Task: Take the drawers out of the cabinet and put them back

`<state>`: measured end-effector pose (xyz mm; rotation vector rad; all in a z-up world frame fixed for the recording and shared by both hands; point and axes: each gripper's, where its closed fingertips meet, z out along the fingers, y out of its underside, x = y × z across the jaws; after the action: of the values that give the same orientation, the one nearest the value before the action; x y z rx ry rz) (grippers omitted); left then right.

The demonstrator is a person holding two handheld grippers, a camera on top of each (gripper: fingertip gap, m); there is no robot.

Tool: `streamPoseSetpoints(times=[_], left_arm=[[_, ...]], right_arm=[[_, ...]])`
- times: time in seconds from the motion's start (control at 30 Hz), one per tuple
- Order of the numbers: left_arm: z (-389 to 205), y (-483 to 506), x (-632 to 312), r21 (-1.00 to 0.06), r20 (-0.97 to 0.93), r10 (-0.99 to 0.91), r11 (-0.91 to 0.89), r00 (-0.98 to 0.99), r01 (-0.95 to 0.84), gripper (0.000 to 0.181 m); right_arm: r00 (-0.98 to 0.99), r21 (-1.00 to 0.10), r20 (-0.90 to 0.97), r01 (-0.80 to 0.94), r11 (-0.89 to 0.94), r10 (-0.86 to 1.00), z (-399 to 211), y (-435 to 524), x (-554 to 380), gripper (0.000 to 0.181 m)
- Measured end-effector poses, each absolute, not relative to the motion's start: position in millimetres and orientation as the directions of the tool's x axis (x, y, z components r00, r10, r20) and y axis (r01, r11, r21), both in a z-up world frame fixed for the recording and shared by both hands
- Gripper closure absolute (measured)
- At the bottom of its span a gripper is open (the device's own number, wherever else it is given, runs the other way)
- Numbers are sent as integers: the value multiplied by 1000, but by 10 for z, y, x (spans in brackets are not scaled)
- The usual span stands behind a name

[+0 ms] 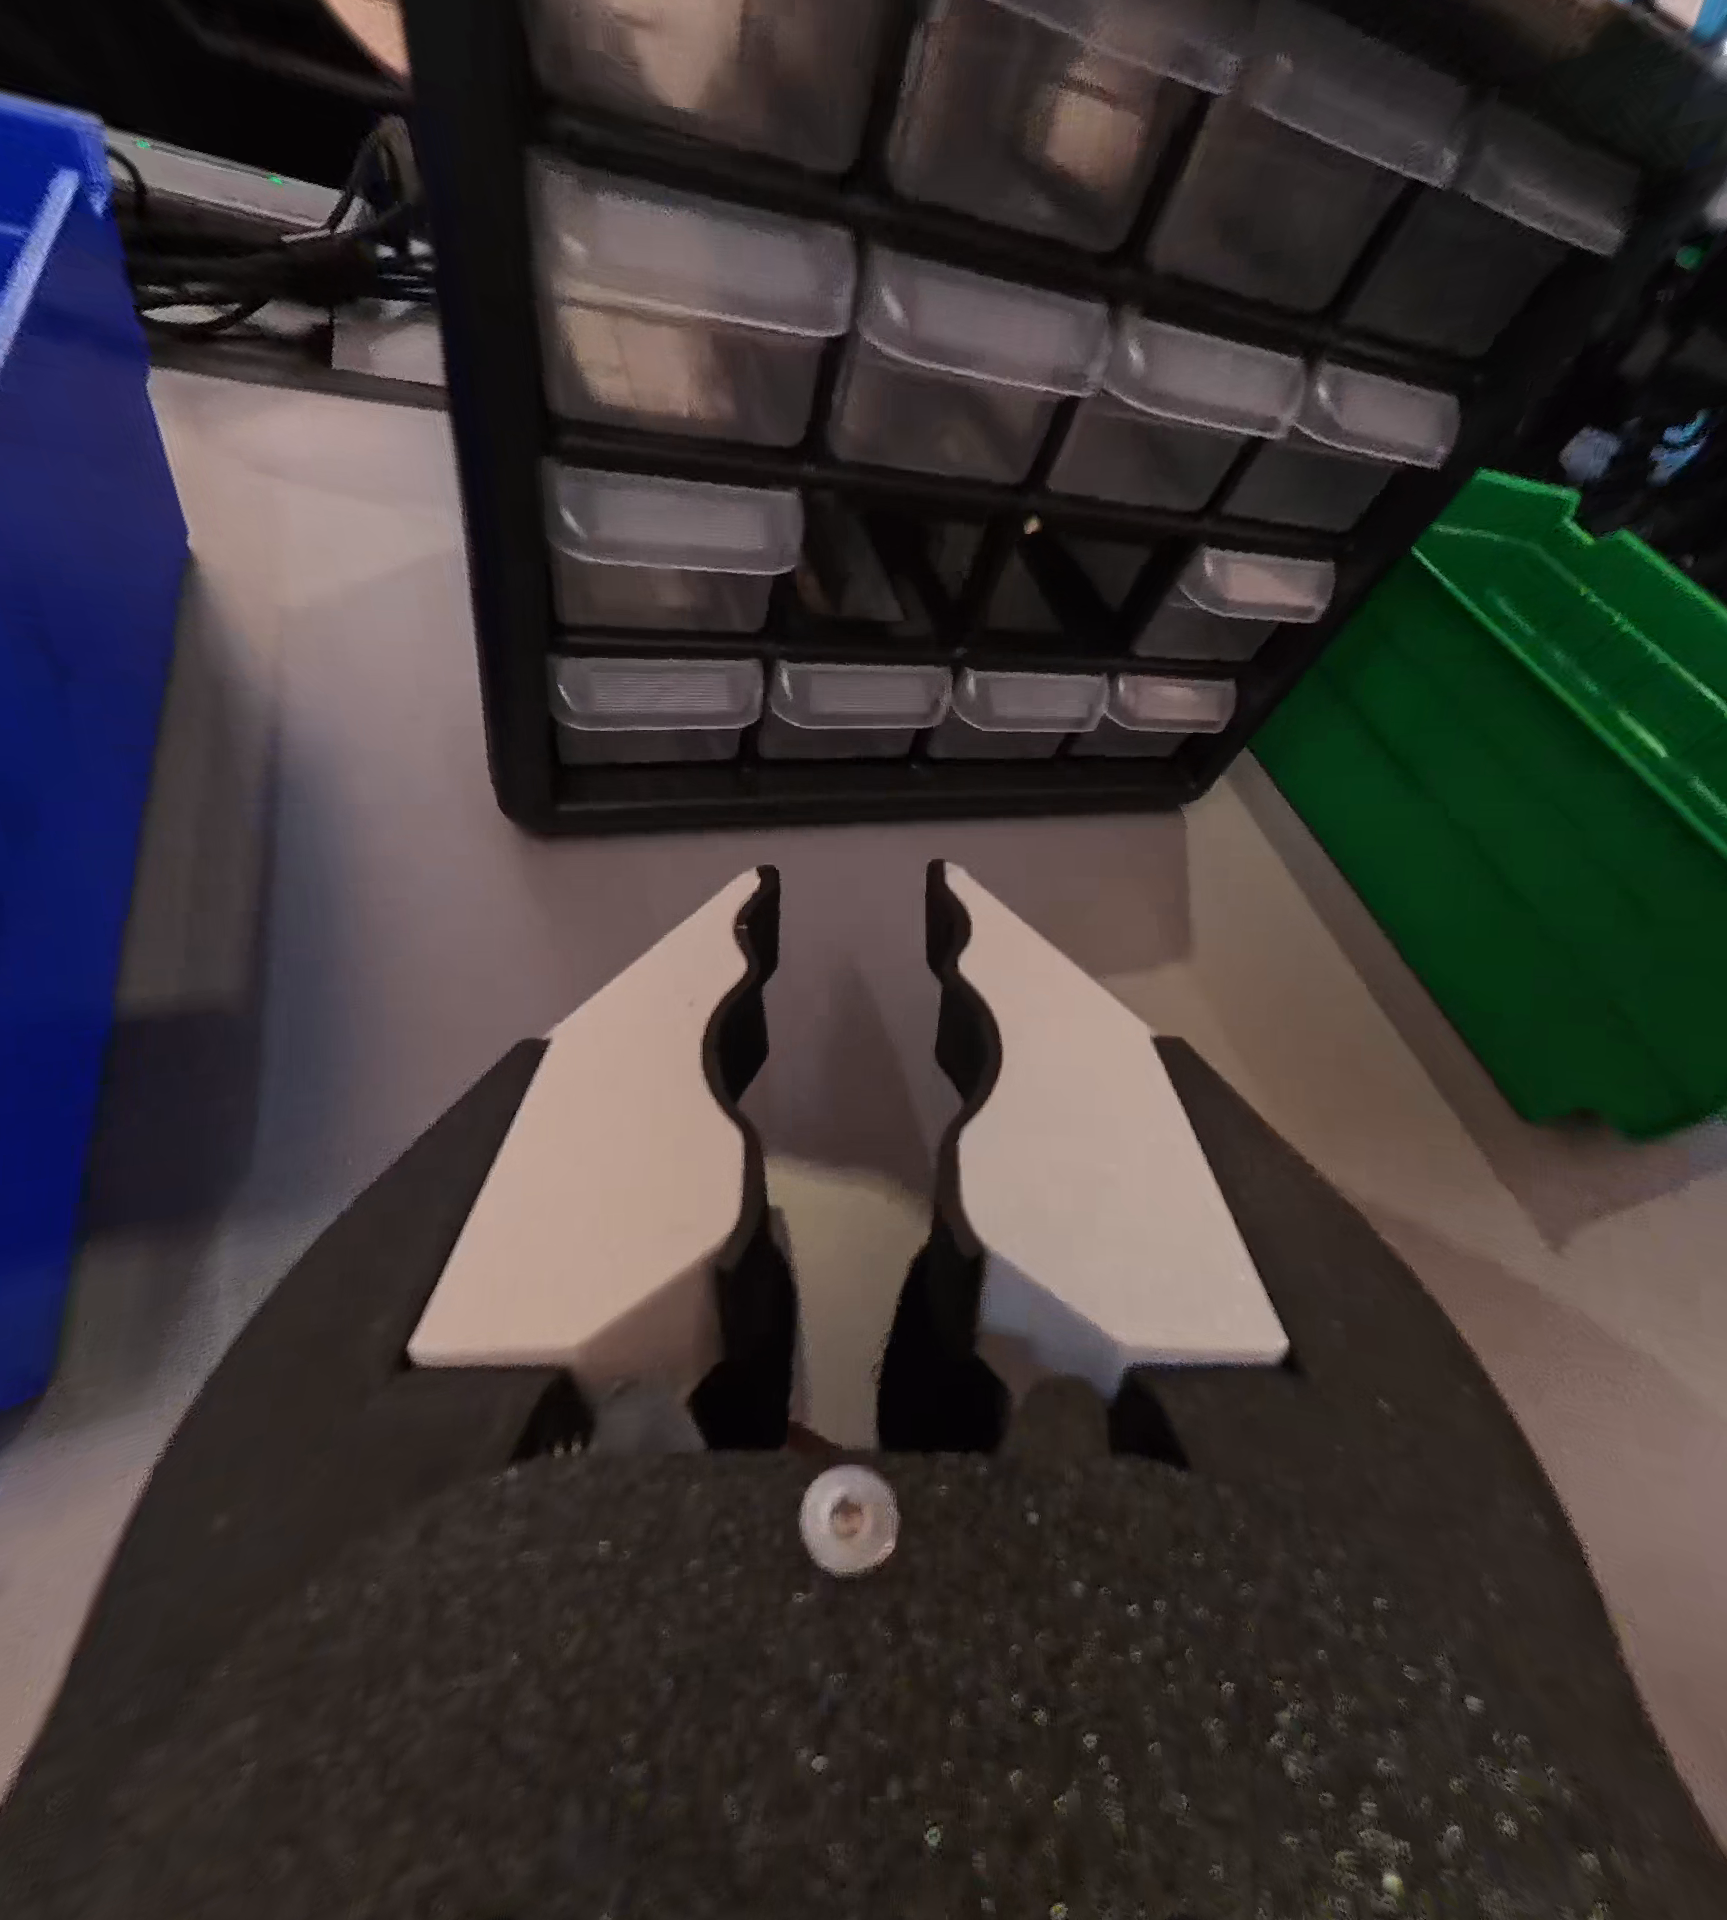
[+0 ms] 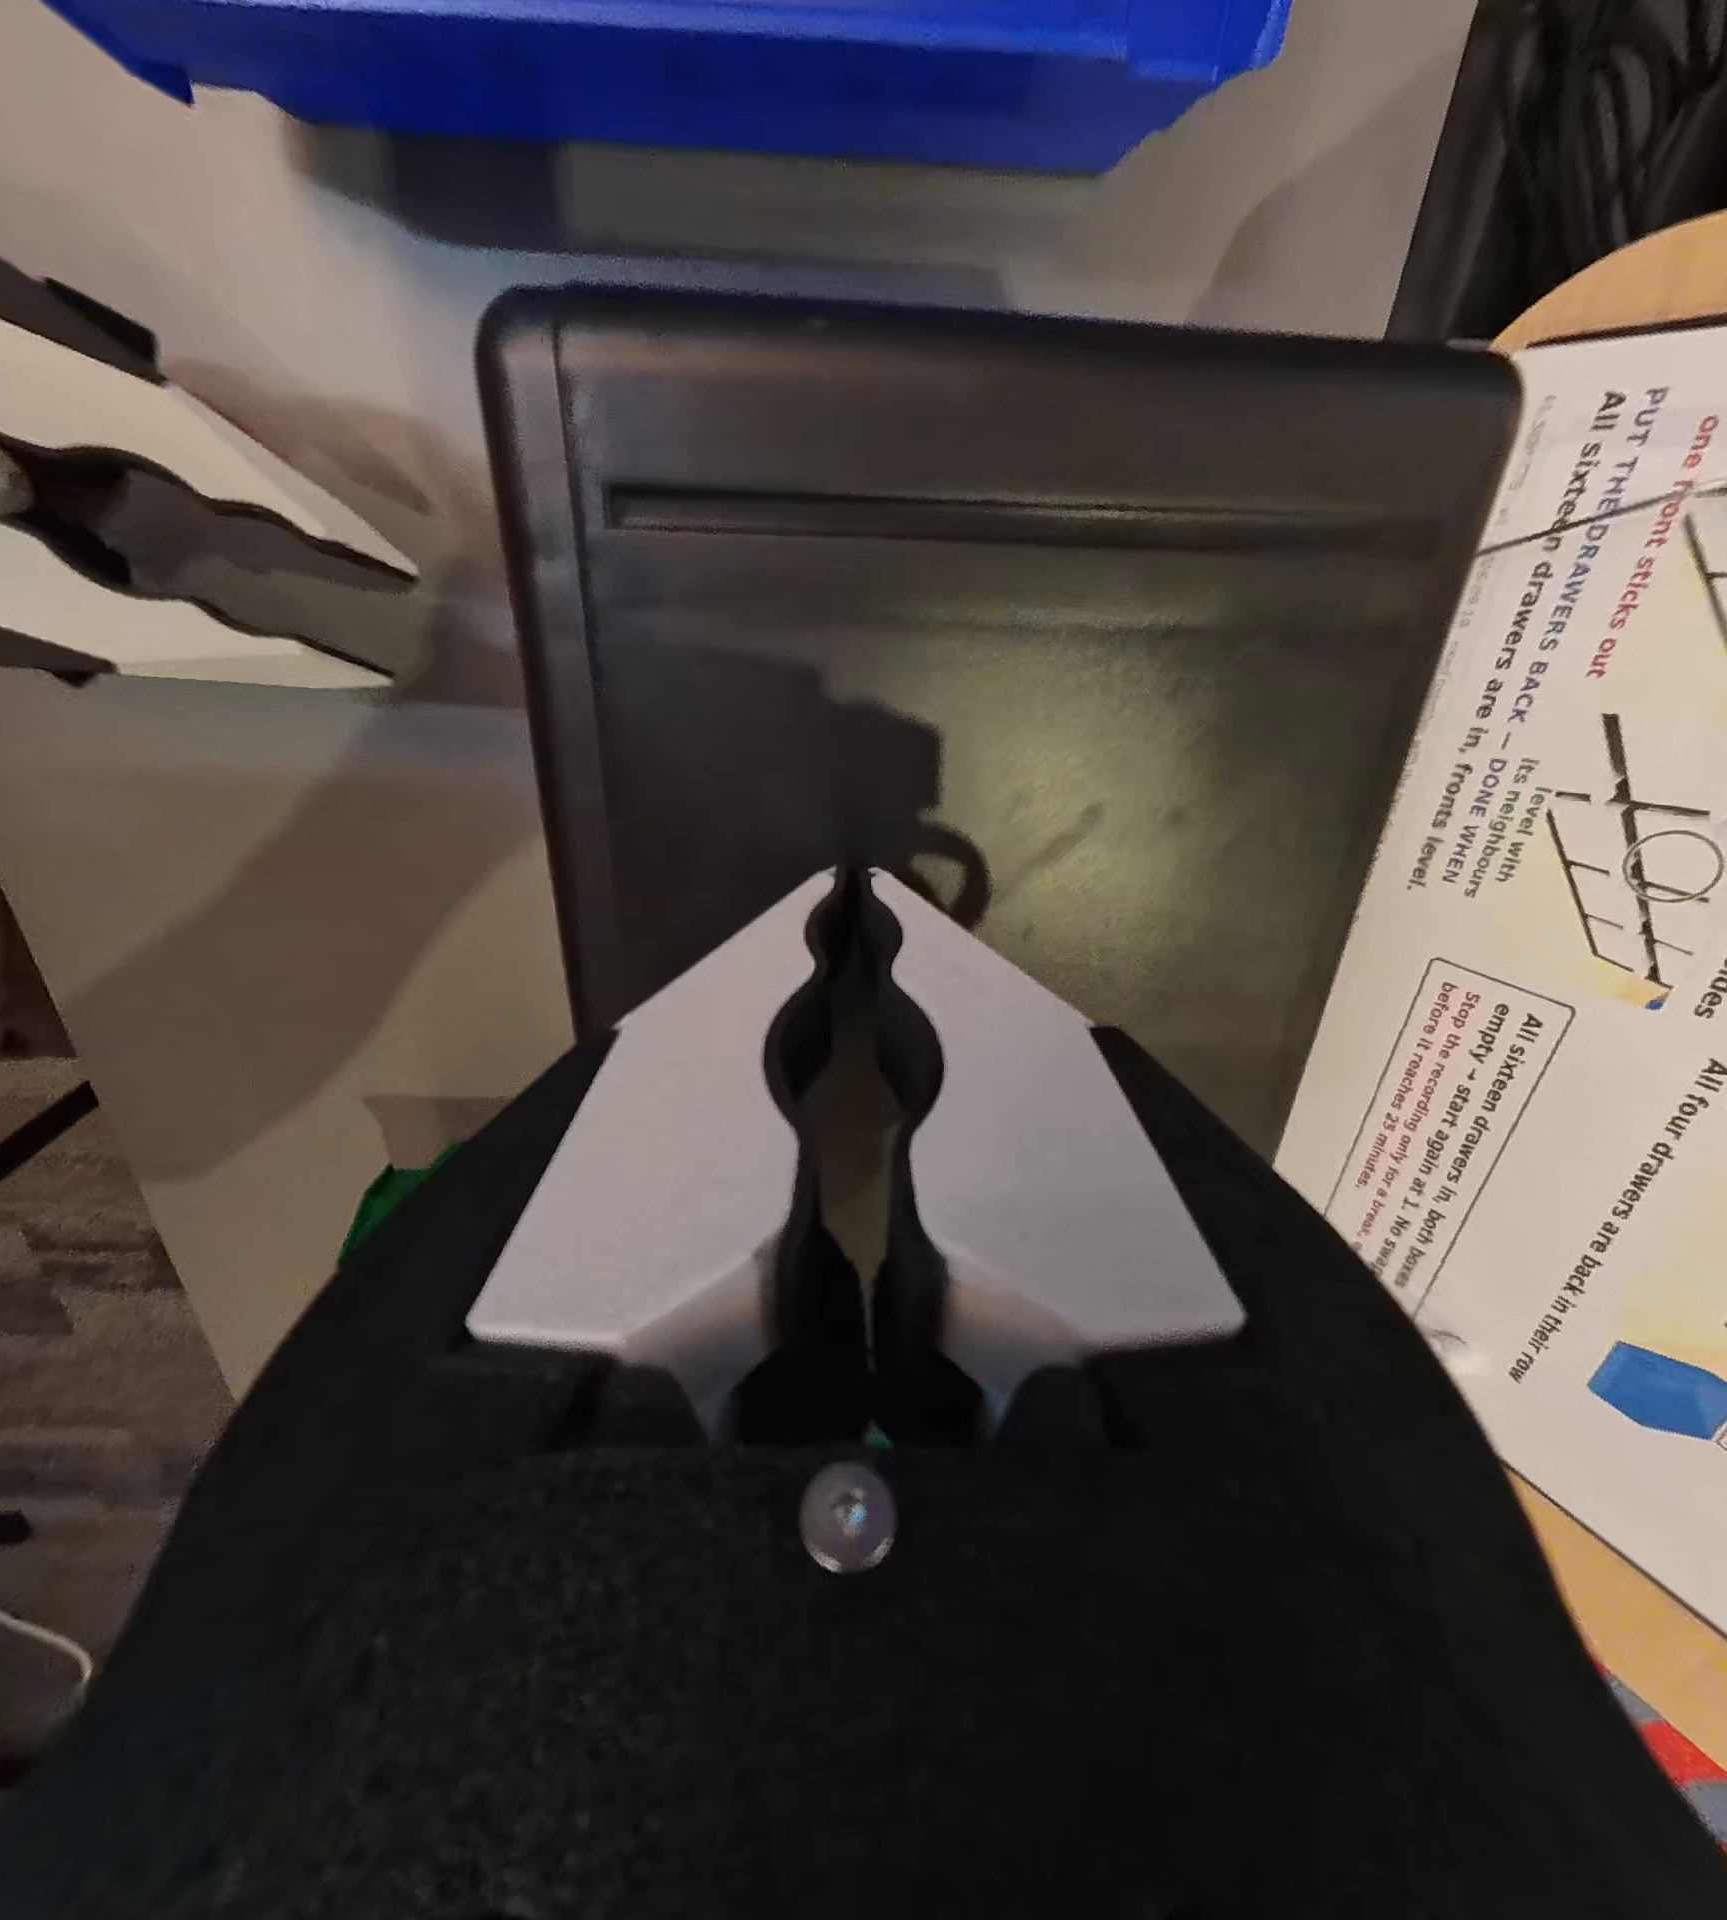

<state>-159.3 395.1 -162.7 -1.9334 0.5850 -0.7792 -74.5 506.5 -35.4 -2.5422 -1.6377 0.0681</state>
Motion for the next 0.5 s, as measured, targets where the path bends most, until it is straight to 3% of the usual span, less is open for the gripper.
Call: streamPoseSetpoints(times=[0.17, 0.37, 0.5], left_arm=[[-1615, 4198, -1516, -838, 488, -594, -524, 640, 154, 154], [-1475, 4477, -1314, -652, 757, -497, -614, 424, 445, 154], [-1467, 4659, -1293, -565, 824, -441, -618, 355, 546, 157]], right_arm=[[454, -95, 31, 888, -449, 891, -356, 5071, -754, 181], [490, -127, 30, 866, -483, 871, -357, 5072, -754, 181], [496, -153, 49, 861, -484, 867, -357, 5072, -753, 181]])
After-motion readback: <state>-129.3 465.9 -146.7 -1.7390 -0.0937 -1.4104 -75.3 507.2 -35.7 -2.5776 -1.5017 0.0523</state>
